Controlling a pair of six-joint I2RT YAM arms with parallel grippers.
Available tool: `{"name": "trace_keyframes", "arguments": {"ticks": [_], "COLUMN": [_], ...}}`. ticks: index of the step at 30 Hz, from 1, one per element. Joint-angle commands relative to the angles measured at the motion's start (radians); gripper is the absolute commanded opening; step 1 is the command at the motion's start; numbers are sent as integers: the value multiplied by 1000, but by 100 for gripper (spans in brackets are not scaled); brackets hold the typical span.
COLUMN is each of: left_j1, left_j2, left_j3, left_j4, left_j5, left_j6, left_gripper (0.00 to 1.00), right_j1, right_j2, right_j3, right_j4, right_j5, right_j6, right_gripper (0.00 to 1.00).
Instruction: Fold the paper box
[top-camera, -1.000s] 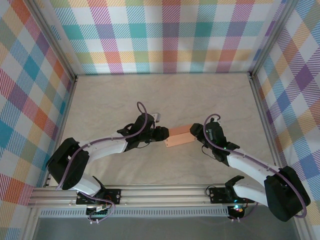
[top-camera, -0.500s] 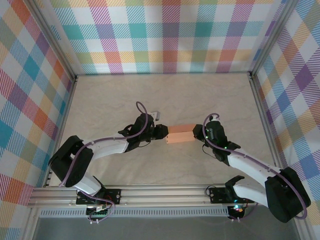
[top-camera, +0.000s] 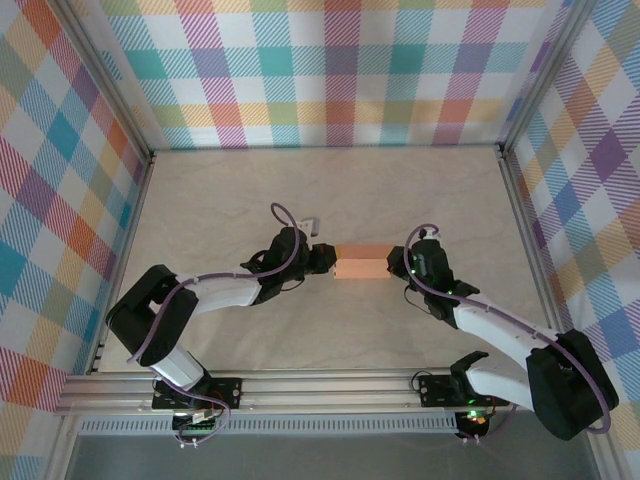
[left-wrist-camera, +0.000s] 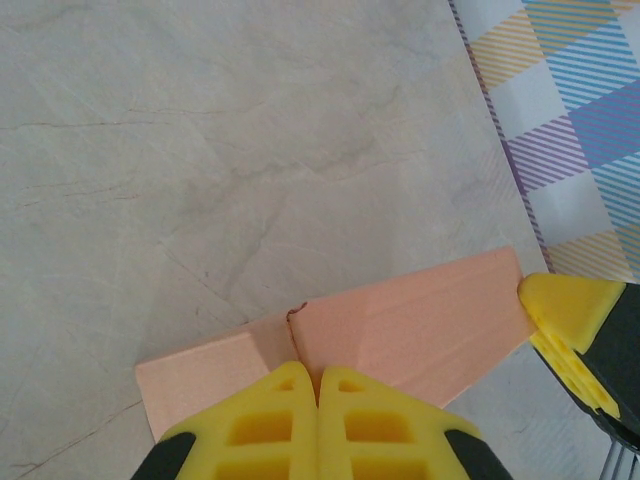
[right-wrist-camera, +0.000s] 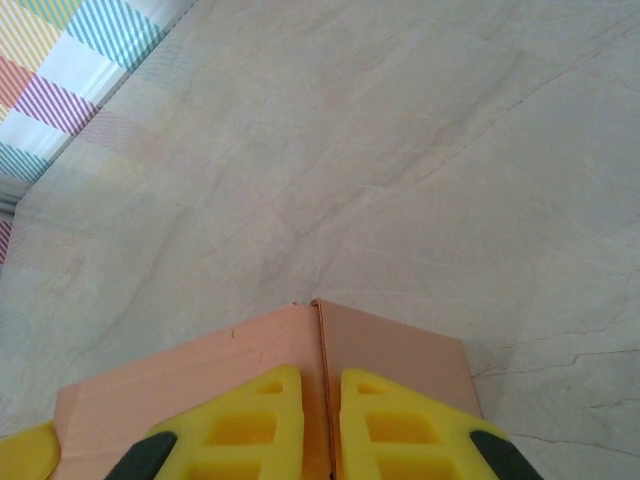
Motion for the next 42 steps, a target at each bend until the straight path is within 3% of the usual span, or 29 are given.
{"name": "trace_keyframes", "arguments": {"ticks": [1,4,12,14,20,26,29,30,31,36,42], "left_j1": [-11,-10,-10,-9,-1,47,87,89,88,91,91], "left_j2": [67,45,5,4,-11,-61,-77,-83,-86,-71,56], "left_j3": [-36,7,107,149,251,266,273,272,272,300,418], "left_j4": [-308,-394,-473,-495,-529,-493,-489,-495,-506,-617,-782], "left_j5": [-10,-51,-74,-76,-65,-25,107,141,161,281,342], "left_j6": [46,69,135,154,208,477,686,777,854,1232,1455], "left_gripper": [10,28,54,62,99,100,100,88,84,99,94], "right_j1": [18,16,12,7,-12,-71,-107,-116,-124,-154,-165], "right_j2": [28,15,-35,-43,-76,-140,-165,-176,-187,-222,-217], "right_j3": [11,32,114,125,127,122,116,111,103,73,60], "right_j4": [-127,-139,-209,-225,-249,-297,-311,-310,-308,-298,-281], "right_j5": [-106,-100,-83,-82,-84,-135,-176,-188,-195,-229,-251], "right_j6": [-25,-38,-89,-100,-111,-110,-114,-120,-125,-134,-141], "right_gripper": [5,26,54,57,64,72,72,73,73,73,73]}}
